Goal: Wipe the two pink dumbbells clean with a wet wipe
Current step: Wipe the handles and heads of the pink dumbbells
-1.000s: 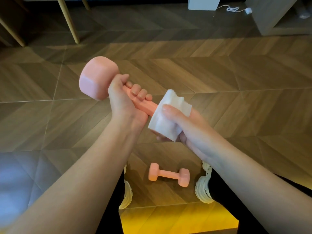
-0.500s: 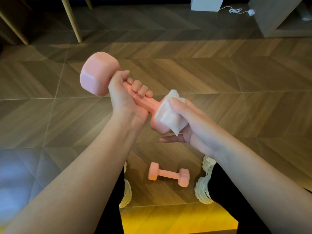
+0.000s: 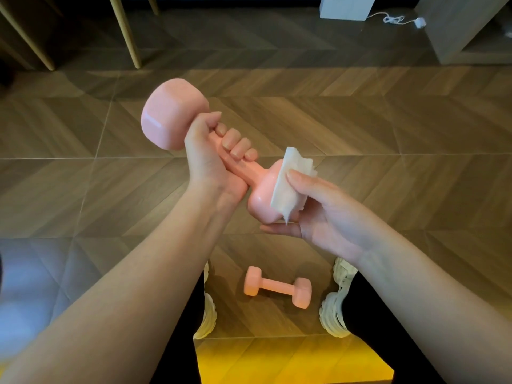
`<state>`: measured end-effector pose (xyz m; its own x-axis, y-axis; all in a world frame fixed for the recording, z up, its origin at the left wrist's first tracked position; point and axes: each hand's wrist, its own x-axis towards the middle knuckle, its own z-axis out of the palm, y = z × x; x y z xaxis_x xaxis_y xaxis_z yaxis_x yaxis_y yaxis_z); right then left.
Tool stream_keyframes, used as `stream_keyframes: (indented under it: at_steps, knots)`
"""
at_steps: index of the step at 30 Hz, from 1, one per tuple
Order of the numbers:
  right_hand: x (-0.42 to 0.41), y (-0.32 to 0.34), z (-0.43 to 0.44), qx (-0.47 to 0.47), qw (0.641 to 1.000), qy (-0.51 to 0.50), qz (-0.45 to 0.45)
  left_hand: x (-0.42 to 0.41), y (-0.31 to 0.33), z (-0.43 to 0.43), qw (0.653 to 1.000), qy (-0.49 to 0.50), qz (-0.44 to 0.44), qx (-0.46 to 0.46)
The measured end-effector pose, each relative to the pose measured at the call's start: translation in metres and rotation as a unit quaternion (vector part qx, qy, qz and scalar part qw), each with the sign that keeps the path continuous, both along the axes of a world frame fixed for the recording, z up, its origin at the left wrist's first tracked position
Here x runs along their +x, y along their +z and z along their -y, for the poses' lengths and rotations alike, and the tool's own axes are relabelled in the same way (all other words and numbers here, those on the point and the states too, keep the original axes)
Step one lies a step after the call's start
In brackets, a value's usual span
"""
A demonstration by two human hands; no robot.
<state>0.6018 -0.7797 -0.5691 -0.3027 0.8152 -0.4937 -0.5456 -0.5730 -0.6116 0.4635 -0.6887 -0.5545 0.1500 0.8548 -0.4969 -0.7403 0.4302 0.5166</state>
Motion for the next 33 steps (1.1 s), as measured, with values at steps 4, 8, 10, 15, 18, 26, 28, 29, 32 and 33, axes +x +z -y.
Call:
stream_keyframes:
  at_steps: [4, 8, 10, 15, 18, 26, 28, 29, 32, 33]
  knots:
    - [-0.005, 0.001, -0.003, -0.016, 0.999, -0.002, 0.036, -0.001, 0.0, -0.001, 1.0, 0.001, 0.002, 0.006]
    - [-0.002, 0.003, 0.001, -0.031, 0.998, 0.045, -0.005, -0.003, -0.001, -0.002, 1.0, -0.001, 0.001, 0.012]
    - [-0.003, 0.002, 0.003, -0.027, 0.999, 0.026, -0.028, -0.001, -0.002, -0.001, 1.0, 0.004, -0.015, 0.005]
    - [-0.007, -0.001, 0.003, 0.047, 0.985, -0.039, 0.158, 0.002, -0.003, 0.0, 0.999, 0.017, -0.029, -0.037]
    - [-0.01, -0.002, 0.002, 0.068, 0.975, -0.042, 0.207, 0.001, -0.003, -0.002, 0.998, 0.03, -0.015, -0.056]
    - [-0.012, -0.001, 0.003, 0.104, 0.97, -0.026, 0.22, -0.001, -0.004, -0.003, 0.997, 0.053, -0.02, -0.057]
    - [-0.016, -0.002, 0.002, 0.087, 0.969, -0.051, 0.224, 0.001, -0.004, -0.001, 0.997, 0.044, -0.027, -0.056]
    - [-0.016, -0.002, 0.001, 0.078, 0.972, -0.054, 0.217, 0.002, -0.003, -0.002, 0.997, 0.041, -0.029, -0.054]
    - [-0.01, 0.0, 0.0, 0.046, 0.984, -0.042, 0.168, 0.001, -0.002, -0.004, 0.998, 0.043, -0.02, -0.049]
    - [-0.007, 0.0, 0.001, 0.028, 0.991, -0.034, 0.129, 0.0, -0.002, -0.004, 0.998, 0.042, -0.014, -0.046]
